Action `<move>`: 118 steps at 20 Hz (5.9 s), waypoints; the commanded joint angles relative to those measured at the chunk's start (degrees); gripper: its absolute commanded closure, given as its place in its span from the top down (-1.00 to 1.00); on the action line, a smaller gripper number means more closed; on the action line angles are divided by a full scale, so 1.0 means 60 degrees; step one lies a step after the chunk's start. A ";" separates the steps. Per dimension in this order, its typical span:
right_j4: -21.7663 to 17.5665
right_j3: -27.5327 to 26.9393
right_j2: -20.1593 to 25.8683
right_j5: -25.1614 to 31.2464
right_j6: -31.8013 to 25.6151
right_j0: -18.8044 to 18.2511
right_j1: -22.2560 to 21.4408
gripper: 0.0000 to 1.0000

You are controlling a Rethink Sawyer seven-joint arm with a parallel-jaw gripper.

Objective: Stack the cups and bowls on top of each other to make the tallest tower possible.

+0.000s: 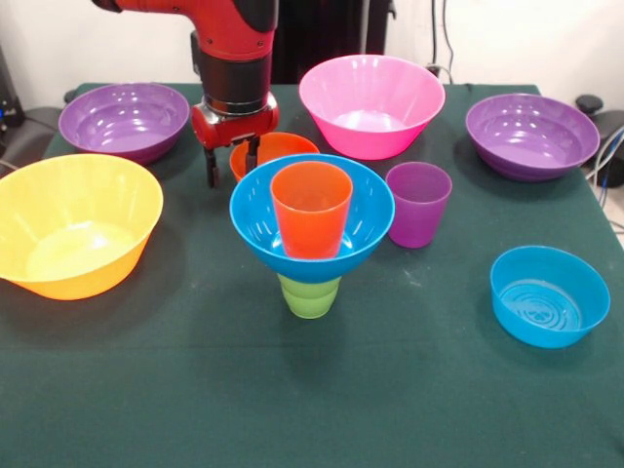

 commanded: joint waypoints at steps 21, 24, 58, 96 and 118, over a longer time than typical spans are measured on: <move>0.0845 0.0126 0.1441 0.2360 0.0051 -0.0447 -0.0732 1.00; 0.0778 0.0094 0.1484 0.2308 0.0030 -0.0488 -0.0727 1.00; 0.0538 -0.1137 0.0399 0.1832 0.0859 0.0555 0.0515 -1.00; 0.1159 0.1921 0.2060 0.2515 -0.0573 -0.1358 -0.4003 -1.00; 0.2602 0.1103 0.3627 0.4605 -0.0921 -0.2179 -0.5263 -1.00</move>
